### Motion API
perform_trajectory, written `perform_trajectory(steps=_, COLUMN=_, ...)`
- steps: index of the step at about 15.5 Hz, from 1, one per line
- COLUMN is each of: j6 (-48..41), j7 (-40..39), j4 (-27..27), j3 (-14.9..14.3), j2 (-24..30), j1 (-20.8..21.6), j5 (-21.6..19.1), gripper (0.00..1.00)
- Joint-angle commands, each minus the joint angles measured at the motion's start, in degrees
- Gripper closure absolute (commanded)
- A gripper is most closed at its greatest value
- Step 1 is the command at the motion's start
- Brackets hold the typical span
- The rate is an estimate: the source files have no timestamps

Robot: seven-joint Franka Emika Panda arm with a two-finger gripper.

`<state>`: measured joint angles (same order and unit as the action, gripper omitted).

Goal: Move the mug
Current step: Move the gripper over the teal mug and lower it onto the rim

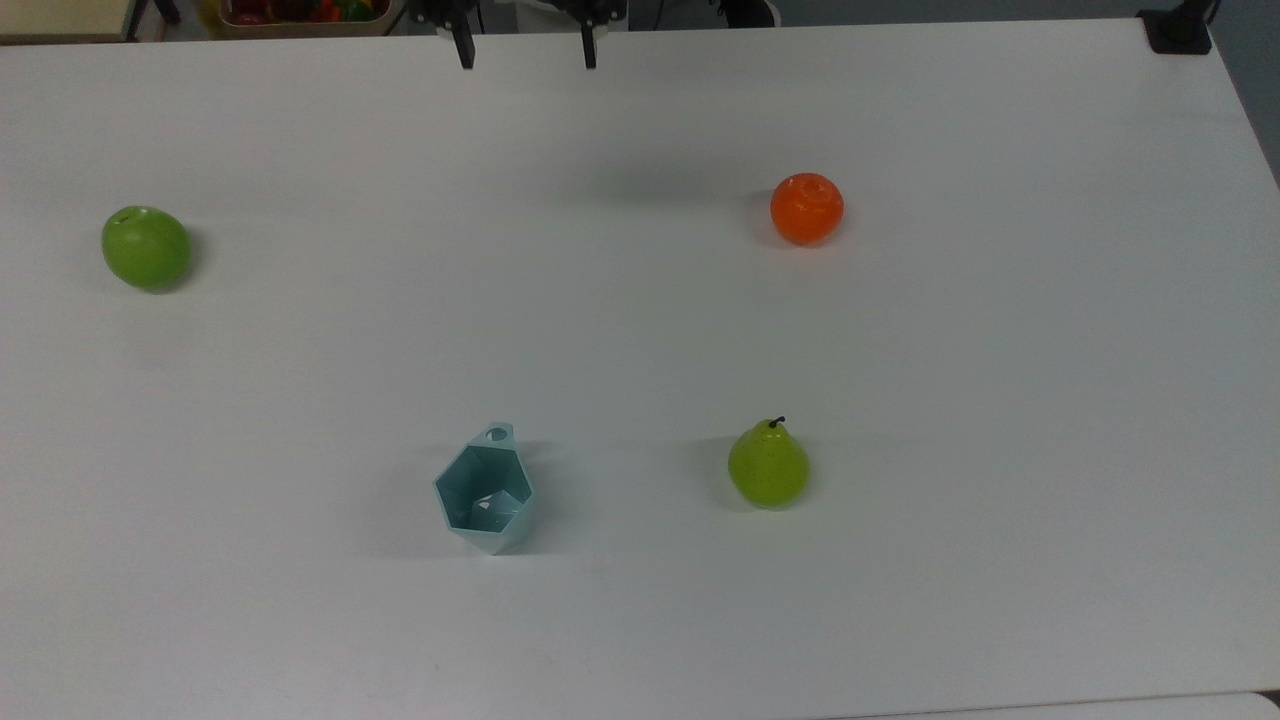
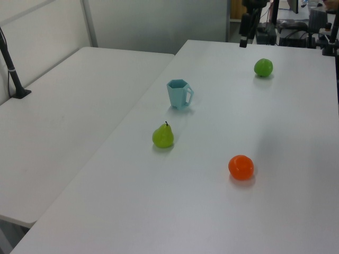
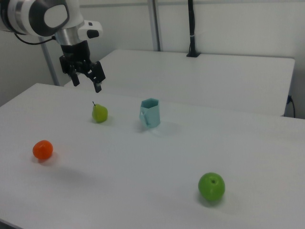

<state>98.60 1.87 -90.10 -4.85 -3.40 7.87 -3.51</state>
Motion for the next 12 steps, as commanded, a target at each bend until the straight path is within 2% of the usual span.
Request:
perform_trajectory(steps=1, j6=0.1, j7=2.16, j4=9.31, j3=-0.68, j2=-7.57, j1=0.65, j5=0.25, gripper=0.0)
perform_trajectory(steps=5, j6=2.29, j7=7.87, j4=15.65, j3=-1.21, j2=-14.7, j1=0.65, j5=0.96, gripper=0.0)
perform_trajectory(steps=9, j6=12.64, j7=9.11, j4=15.4, j3=-1.39, j2=-18.22, j1=0.39, j5=1.84, gripper=0.0)
perform_trajectory(steps=12, j6=19.16, j7=9.72, j4=14.69, j3=-2.62, j2=-20.86, j1=0.3, j5=1.75, gripper=0.03)
